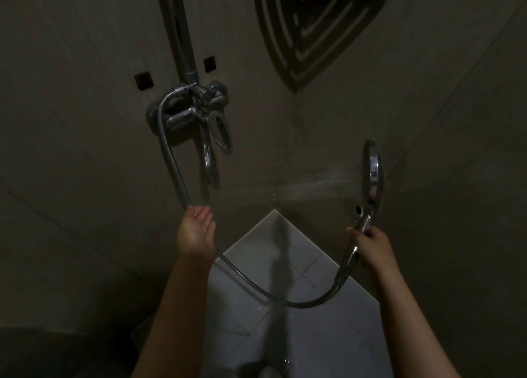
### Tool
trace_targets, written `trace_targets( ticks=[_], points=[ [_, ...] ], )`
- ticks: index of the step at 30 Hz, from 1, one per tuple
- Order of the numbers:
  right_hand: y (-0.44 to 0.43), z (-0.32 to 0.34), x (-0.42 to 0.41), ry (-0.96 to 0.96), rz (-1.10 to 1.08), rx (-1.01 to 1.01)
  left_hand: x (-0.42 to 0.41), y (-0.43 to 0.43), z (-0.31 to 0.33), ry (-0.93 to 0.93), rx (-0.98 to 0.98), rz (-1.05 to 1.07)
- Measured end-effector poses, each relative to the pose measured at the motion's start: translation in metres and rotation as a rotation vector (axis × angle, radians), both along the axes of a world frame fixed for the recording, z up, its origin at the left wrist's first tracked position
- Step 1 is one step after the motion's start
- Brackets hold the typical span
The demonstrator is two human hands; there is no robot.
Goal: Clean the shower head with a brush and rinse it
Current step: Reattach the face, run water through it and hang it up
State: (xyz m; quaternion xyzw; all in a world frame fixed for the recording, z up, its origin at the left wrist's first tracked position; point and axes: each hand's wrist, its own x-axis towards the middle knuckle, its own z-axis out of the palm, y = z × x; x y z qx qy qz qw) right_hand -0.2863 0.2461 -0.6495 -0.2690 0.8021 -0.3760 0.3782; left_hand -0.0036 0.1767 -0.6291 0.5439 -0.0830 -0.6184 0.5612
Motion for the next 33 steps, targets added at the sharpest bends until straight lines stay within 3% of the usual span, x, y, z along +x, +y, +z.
trace_targets(
  ticks=[23,33],
  points=[
    [0.002,0.062,-0.021,-0.054,-0.079,-0.251,-0.049,-0.06,0.056,-0.018,-0.149,-0.082],
    [0.003,0.08,-0.031,0.03,-0.117,-0.36,-0.047,-0.104,0.055,-0.224,-0.176,-0.168]
  ],
)
